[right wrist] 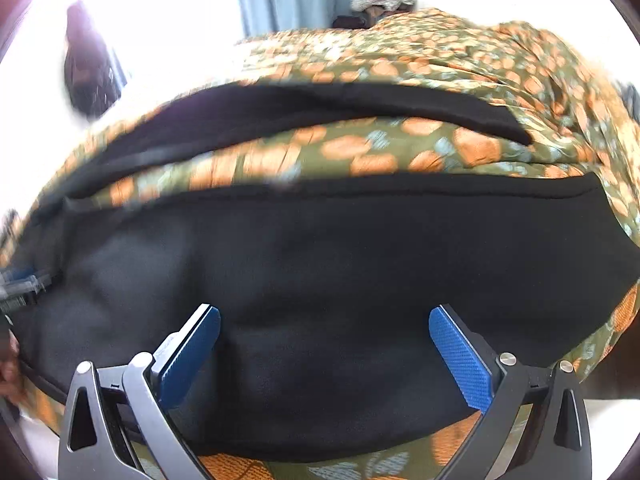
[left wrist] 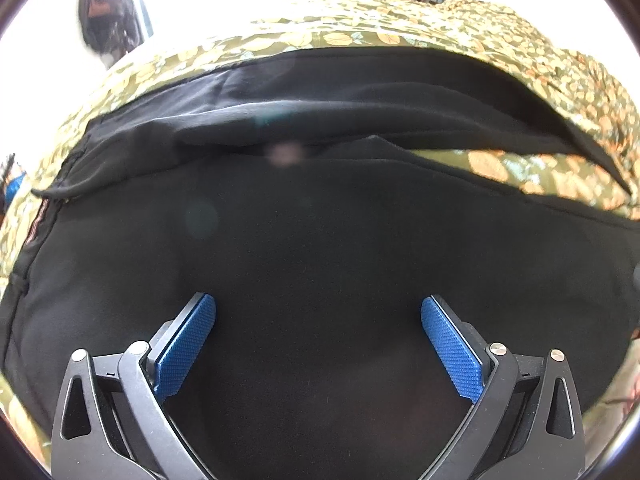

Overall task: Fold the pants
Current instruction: 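Grasp the trouser leg edge with the right gripper and pull it straight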

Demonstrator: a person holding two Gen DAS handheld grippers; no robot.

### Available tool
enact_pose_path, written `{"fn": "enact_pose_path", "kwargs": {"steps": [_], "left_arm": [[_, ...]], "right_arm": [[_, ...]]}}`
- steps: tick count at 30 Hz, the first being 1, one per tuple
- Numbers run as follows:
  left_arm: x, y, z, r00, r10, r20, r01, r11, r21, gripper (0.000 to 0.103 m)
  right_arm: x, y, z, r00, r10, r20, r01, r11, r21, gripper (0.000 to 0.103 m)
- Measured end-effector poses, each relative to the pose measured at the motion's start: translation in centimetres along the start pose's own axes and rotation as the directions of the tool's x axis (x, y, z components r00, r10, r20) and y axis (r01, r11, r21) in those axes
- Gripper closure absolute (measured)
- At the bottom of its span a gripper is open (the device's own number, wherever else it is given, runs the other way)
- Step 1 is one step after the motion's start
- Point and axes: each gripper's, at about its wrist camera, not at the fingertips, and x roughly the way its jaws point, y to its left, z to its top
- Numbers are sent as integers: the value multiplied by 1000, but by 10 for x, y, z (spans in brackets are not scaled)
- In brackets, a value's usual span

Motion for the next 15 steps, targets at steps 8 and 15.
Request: {"fn": "enact_pose_path", "kwargs": {"steps": [8,15], "left_arm": [[-40,36,2,999,-31,40,35,995,-92,0],[-60,54,-2,998,3,67,6,991,-131,0]], "right_arm": [[20,-87,117,944,296,142,-328,883,335,0],[91,-106,155,938,344,46,-322,814,483,1]]}}
